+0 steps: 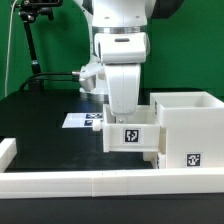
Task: Assemble drawer
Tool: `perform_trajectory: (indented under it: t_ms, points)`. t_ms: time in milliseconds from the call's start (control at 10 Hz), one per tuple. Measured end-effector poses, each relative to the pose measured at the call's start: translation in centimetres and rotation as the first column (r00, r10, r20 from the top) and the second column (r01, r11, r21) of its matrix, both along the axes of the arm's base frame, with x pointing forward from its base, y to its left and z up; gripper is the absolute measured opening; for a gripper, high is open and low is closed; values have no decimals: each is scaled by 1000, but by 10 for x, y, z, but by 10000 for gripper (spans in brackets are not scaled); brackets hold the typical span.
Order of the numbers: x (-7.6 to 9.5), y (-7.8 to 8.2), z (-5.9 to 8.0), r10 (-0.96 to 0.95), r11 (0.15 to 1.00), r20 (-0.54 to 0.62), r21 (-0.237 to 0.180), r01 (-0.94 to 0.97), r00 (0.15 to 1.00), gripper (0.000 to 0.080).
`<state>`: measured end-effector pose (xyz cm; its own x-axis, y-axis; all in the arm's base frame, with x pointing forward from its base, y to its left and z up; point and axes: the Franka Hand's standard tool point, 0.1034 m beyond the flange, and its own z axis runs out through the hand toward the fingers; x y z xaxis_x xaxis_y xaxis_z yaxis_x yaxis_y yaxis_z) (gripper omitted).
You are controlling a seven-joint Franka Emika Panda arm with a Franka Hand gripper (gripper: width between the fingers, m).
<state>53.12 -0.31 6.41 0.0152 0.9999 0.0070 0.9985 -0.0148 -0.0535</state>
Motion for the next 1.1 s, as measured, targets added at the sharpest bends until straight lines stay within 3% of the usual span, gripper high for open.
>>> perform_trajectory:
  t_ms: [500,1100]
  points:
    - [13,-5,2,46,999,13,3,-46,999,42]
    - [16,-5,-1,44,999,58,5,-44,997,42]
